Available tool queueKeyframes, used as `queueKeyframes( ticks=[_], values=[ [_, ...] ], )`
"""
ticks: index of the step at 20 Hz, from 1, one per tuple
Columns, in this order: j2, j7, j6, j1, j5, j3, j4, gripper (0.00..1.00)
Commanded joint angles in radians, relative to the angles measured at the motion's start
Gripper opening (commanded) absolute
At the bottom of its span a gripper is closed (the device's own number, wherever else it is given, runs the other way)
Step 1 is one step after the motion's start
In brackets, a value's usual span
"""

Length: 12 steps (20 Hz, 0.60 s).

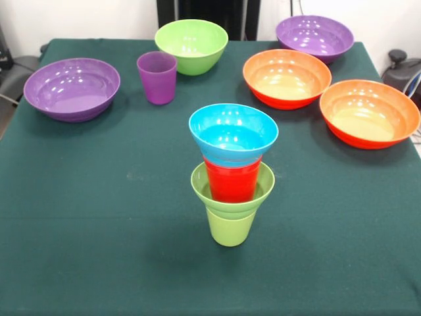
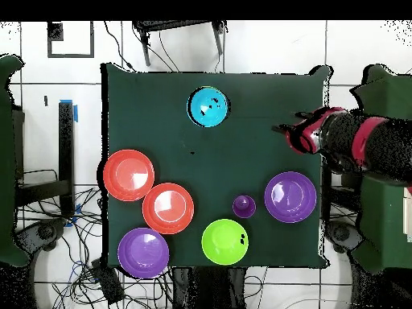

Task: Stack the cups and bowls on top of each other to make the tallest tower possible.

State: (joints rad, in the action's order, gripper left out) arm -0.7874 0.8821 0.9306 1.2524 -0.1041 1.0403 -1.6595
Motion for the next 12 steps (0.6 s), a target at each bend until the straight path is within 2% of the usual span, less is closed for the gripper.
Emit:
queueKeyframes(
  ticks=[1, 7, 12],
  values=[
    [0.061, -0.038, -0.122, 0.004, -0.094, 0.019, -0.173, 1.0],
    [0.118, -0.032, -0.193, -0.008, -0.14, 0.011, -0.191, 1.0],
    [0.125, 0.004, -0.24, -0.028, -0.158, 0.007, -0.202, 1.0]
  ],
)
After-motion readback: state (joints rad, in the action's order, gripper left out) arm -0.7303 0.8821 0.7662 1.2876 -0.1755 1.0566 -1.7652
